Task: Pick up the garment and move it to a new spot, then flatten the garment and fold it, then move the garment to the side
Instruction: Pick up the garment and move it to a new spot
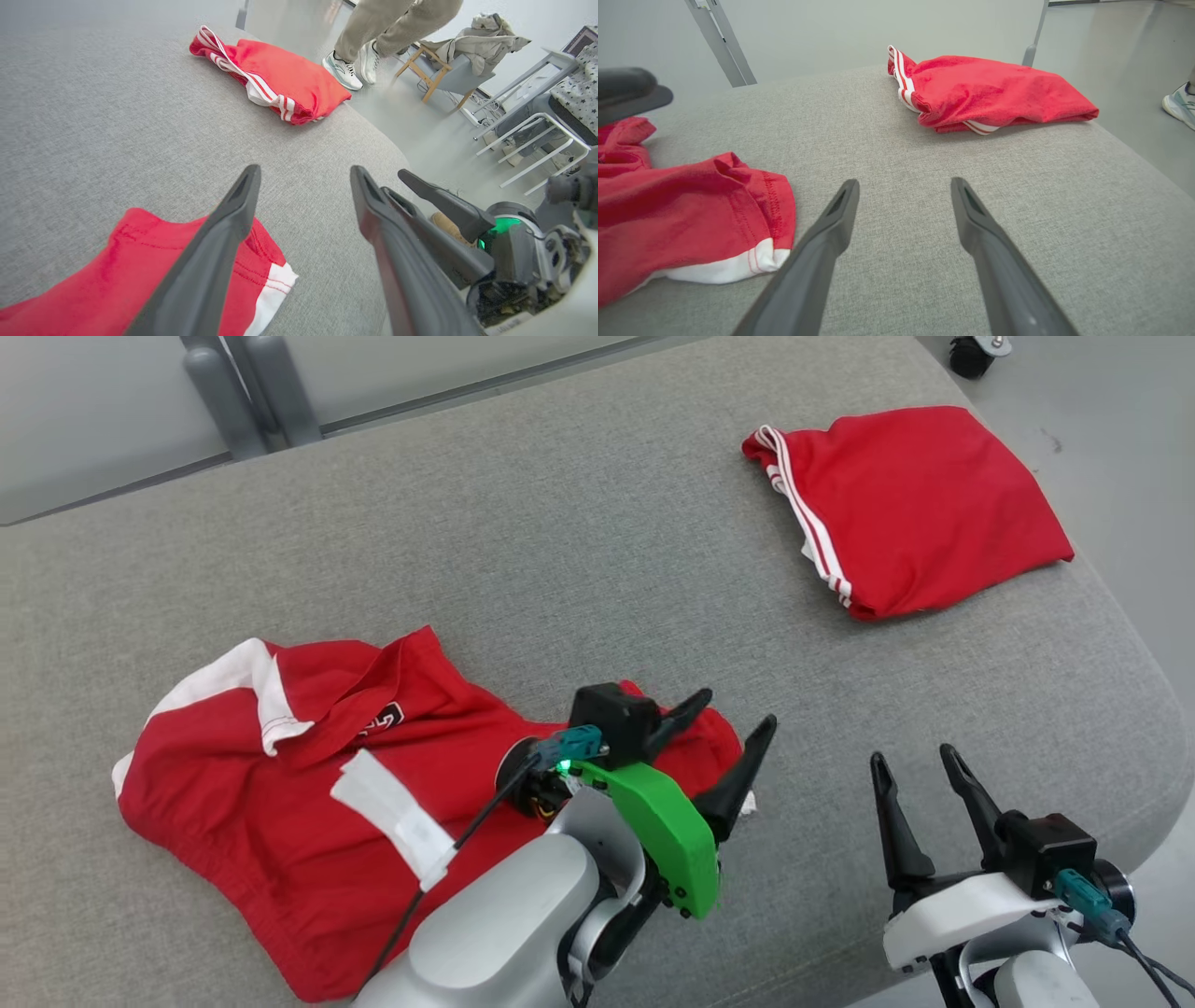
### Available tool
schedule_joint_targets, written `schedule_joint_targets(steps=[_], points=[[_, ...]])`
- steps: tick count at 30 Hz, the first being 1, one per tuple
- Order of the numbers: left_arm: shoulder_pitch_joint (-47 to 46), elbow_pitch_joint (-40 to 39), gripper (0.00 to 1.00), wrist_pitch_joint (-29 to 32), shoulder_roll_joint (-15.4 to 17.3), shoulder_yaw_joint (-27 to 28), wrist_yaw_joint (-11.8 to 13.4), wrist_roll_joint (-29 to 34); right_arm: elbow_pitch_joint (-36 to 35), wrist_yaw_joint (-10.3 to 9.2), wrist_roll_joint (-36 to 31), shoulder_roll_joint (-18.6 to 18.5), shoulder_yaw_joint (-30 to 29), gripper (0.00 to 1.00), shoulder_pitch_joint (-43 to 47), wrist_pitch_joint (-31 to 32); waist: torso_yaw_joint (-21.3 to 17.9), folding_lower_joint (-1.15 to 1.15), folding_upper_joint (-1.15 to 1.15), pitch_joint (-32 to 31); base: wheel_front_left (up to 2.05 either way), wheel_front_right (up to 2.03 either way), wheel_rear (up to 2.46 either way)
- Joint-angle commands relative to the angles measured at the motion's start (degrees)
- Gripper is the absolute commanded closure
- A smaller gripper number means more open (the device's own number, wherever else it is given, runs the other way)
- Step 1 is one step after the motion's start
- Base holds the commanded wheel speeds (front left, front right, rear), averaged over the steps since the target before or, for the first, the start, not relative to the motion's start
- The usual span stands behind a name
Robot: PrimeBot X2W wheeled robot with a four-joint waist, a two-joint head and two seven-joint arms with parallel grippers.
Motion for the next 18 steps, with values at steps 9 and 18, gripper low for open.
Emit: schedule_joint_targets(steps=[9,18], points=[[6.73,2.42,0.0,-13.11,3.34,7.43,7.62,2.24,-7.22,-0.03,-3.99,-0.76,-3.59,0.0,2.7,-0.17,11.12,0.0,0.0,-9.86,0.0,0.0,0.0],[27.19,-8.63,0.0,-13.41,8.58,23.57,11.05,12.92,-8.34,-0.04,-4.21,-1.9,-10.95,0.0,6.63,-0.16,17.44,0.0,0.0,-14.02,0.0,0.0,0.0]])
